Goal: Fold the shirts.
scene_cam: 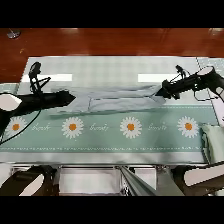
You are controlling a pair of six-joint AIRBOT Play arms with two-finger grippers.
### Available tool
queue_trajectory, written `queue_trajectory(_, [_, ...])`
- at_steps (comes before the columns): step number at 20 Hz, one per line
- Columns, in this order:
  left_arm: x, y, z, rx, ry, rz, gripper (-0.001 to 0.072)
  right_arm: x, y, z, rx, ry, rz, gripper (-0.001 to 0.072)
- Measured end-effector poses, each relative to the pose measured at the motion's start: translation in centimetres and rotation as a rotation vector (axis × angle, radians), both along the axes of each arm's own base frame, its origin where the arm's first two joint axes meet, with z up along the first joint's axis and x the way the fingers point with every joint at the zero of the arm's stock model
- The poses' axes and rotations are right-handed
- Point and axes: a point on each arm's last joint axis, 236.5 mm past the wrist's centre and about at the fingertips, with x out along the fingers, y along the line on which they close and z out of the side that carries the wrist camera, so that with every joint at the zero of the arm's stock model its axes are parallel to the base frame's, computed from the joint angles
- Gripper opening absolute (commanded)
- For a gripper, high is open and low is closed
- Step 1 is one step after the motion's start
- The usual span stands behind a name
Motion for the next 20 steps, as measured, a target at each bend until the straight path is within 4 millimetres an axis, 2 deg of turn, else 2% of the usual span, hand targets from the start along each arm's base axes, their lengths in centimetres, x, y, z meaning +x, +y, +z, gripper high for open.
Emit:
queue_trajectory(3, [0.0,-2.5,-0.1,-0.007,-0.022,-0.048,0.0021,-2.1,-0.2,4.2,-0.055,-0.087,0.04,0.0025])
queue_trajectory(5, [0.5,-4.7,-0.4,-0.009,-0.026,-0.087,0.0021,-4.5,-0.9,7.0,-0.107,-0.152,0.037,0.0025])
queue_trajectory(7, [1.2,-7.6,-0.9,-0.002,-0.022,-0.144,0.002,-7.2,-1.3,9.9,-0.143,-0.224,0.015,0.0025])
queue_trajectory(10, [2.6,-13.4,-1.8,0.03,-0.026,-0.272,0.002,-10.5,-2.0,13.1,-0.203,-0.309,-0.047,0.0025])
queue_trajectory(13, [2.9,-20.1,-3.3,0.042,-0.008,-0.401,0.002,-12.7,-2.2,15.1,-0.237,-0.356,-0.096,0.0025])
queue_trajectory(16, [2.0,-26.1,-5.2,0.037,0.036,-0.49,0.0019,-13.8,-2.2,15.9,-0.248,-0.37,-0.117,0.0025])
queue_trajectory(18, [0.6,-29.3,-6.9,0.043,0.09,-0.546,0.002,-14.0,-2.2,16.2,-0.248,-0.375,-0.13,0.0026])
queue_trajectory(20, [-1.2,-31.6,-8.7,0.053,0.151,-0.585,0.002,-14.0,-2.0,16.5,-0.236,-0.385,-0.139,0.0025])
